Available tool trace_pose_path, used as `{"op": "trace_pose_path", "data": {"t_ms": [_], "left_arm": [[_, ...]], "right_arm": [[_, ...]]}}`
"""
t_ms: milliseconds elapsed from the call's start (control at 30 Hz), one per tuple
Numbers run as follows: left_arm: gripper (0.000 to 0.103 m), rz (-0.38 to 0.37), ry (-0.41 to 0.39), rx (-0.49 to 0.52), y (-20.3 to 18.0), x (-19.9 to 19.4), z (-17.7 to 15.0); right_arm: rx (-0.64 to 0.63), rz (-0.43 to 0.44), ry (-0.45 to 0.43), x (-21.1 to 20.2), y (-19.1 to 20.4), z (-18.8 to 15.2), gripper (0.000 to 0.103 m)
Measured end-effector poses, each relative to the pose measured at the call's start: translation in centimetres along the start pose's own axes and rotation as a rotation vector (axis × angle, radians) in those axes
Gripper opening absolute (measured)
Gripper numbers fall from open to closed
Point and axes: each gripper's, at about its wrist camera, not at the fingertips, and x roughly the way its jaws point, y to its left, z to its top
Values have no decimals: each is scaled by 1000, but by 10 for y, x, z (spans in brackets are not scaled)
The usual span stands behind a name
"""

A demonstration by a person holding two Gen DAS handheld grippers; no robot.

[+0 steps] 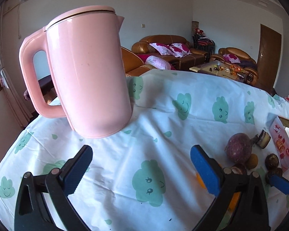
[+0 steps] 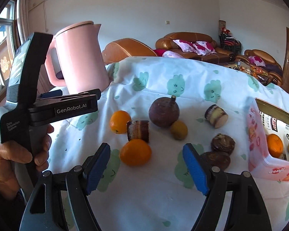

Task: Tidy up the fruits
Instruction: 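Move the right tool back to the fruits and close on an orange, then lift the orange with the right tool while the left tool grasps another orange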

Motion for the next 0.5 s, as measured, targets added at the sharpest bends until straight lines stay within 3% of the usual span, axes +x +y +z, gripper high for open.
{"op": "trace_pose_path", "data": {"t_ms": [133,200,267,367,500], "left_arm": [[103,0,11,40,-10,3,0],[103,-2,15,48,-13,4,-1],[103,-9,18,53,-15,5,-2],[103,-12,19,71,-18,4,-3],[103,-24,23,92,-20,3,-4]], "right_arm": [[3,8,92,28,8,7,76],[-8,23,141,37,11,8,54],[4,30,160,40,9,6,44],[29,60,156,37,3,4,43],[52,36,119,22,-7,-1,43]]}}
